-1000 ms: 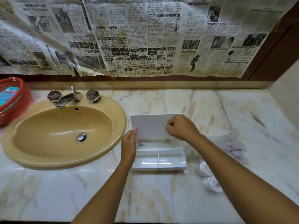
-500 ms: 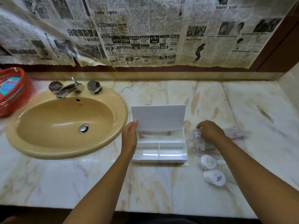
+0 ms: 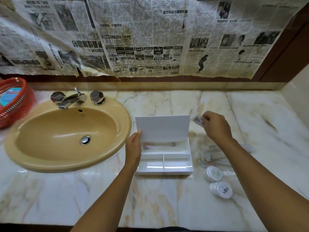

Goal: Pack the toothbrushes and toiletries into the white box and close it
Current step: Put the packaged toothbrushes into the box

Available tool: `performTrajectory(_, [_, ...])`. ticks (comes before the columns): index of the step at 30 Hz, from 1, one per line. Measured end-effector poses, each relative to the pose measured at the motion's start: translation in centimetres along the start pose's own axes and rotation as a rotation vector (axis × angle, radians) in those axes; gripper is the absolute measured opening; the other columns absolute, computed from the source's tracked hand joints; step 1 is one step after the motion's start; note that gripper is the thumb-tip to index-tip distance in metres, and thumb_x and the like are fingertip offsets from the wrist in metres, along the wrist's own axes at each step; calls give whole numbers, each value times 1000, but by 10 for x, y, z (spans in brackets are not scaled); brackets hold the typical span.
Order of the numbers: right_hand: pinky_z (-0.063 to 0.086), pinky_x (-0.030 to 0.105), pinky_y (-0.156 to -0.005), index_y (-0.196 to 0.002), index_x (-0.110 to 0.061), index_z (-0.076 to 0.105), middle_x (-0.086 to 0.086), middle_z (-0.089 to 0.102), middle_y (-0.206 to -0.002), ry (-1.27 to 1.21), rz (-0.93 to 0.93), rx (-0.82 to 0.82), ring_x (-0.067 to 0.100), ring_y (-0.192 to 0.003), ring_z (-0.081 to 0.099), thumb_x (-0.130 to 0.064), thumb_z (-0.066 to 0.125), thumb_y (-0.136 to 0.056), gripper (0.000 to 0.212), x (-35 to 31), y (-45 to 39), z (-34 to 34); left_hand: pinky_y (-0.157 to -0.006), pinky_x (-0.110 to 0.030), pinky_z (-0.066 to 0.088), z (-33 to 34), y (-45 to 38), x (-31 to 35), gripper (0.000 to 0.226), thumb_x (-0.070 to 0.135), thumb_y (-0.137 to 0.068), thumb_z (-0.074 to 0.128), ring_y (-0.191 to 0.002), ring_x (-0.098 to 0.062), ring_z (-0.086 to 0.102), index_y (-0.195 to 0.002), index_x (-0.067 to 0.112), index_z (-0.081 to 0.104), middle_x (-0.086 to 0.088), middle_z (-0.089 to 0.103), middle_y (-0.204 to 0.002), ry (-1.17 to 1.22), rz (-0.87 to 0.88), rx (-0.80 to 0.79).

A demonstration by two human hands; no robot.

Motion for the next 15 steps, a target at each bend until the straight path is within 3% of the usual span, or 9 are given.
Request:
performTrajectory(4, [40, 31, -56, -90, -13, 60, 0, 63, -82, -222, -106, 273, 23, -72, 56, -19, 51, -95, 12, -51, 11, -53, -63, -5, 47, -2, -3, -5, 28, 24, -103, 48, -71, 5, 65, -91, 7, 65, 8, 69, -83, 1, -22, 3])
performTrajectory(9, [48, 29, -64, -98, -10, 61, -2, 64, -86, -492, -257, 454, 18, -78, 60, -11, 51, -94, 11, -107, 33, -96, -63, -7, 47, -3, -5, -9, 34, 26, -103, 48, -71, 4, 64, -94, -2, 65, 0, 68, -86, -5, -27, -4])
performTrajectory(12, [47, 17, -64, -99, -9, 62, -3, 64, -86, -602, -366, 446, 12, -77, 59, -8, 52, -93, 12, -136, 53, -99, -62, -7, 48, -4, -6, -10, 37, 28, -103, 48, -76, -4, 64, -94, -4, 65, -2, 68, -87, 0, -31, -4])
performTrajectory(15, [51, 27, -69, -100, -12, 63, -1, 63, -91, -542, -499, 302, 15, -81, 59, -8, 54, -91, 13, -158, 72, -66, -62, -9, 48, -4, -6, -9, 34, 27, -103, 49, -74, -4, 63, -86, 2, 64, 0, 68, -82, -1, -32, -7])
Point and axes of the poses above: each hand's wrist, its own y-axis away from the middle knuckle, its own z-axis out of the palm, x = y × z, the point moved 7 cm from there along -y, towards the middle knuckle
